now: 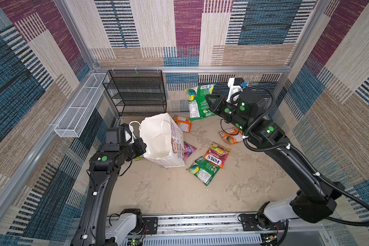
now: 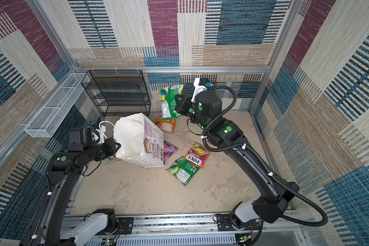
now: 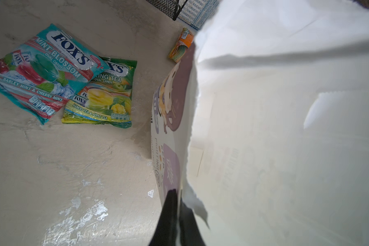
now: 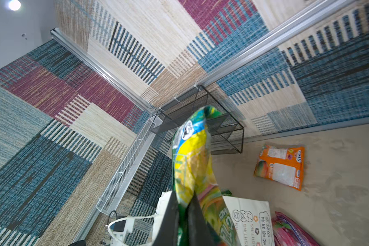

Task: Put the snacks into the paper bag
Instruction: 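Lift the green packet with the right gripper and carry it toward the bag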

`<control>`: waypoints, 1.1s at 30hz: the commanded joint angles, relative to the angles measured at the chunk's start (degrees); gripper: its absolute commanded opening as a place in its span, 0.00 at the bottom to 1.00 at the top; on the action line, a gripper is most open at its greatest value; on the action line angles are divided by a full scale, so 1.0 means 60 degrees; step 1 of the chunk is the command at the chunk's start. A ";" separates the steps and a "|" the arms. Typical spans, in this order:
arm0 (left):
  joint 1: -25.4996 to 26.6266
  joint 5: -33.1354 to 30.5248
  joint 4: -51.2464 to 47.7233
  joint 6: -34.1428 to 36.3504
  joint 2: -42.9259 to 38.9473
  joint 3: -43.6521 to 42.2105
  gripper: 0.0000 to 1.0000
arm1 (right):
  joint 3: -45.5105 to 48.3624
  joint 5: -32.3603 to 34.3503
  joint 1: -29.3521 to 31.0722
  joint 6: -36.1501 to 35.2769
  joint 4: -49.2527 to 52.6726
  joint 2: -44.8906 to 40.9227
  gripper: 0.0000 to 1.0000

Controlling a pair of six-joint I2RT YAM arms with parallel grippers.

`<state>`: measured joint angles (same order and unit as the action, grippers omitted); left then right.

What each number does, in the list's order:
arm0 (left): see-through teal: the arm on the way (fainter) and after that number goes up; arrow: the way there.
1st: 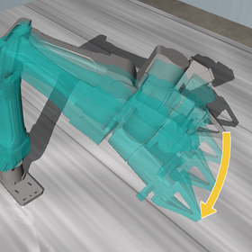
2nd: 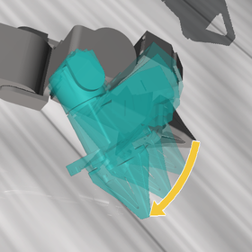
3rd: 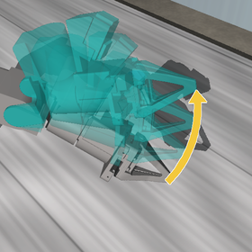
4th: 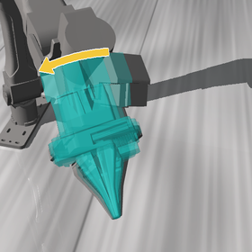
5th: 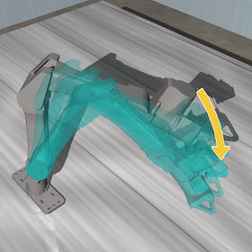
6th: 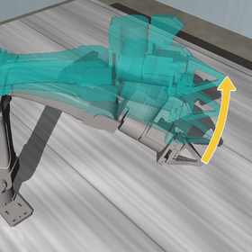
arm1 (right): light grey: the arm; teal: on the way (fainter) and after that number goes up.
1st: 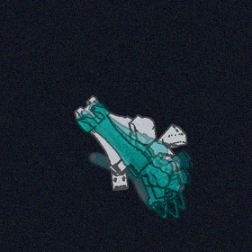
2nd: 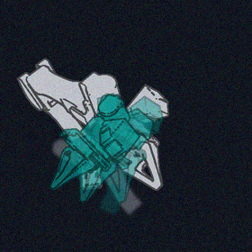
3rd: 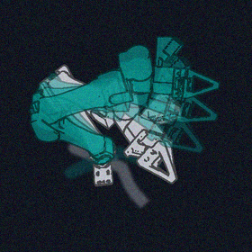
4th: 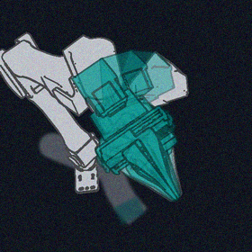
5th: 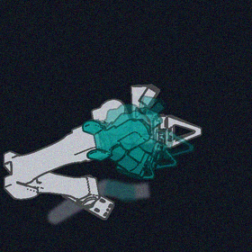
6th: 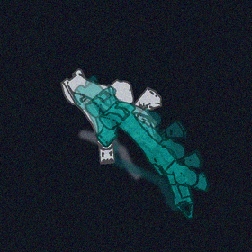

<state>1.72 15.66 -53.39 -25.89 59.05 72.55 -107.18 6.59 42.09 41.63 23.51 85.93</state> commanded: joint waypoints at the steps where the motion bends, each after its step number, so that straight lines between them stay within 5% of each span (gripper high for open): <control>1: 0.0182 -0.0506 -0.1042 0.0125 0.0118 0.0465 0.00 | -0.1208 0.0508 0.0589 -0.0822 -0.0347 0.0750 0.00; 6: 0.0543 -0.1062 -0.1700 0.0081 0.0252 0.0798 0.00 | -0.2874 0.0366 0.1147 -0.1573 0.0339 0.1946 0.00; 25: 0.1887 -0.2533 -0.1821 -0.0934 0.0554 0.0703 0.00 | -0.1546 -0.0429 0.1936 -0.2053 -0.0522 0.1678 0.00; 33: 0.2116 -0.2992 -0.1957 -0.1229 0.0367 0.0513 0.00 | -0.2001 0.0142 0.2810 -0.2103 -0.0280 0.2209 0.00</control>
<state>14.31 0.03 -64.34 -31.51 61.82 76.03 -118.52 5.54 58.17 29.04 24.67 98.80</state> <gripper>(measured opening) 0.069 0.083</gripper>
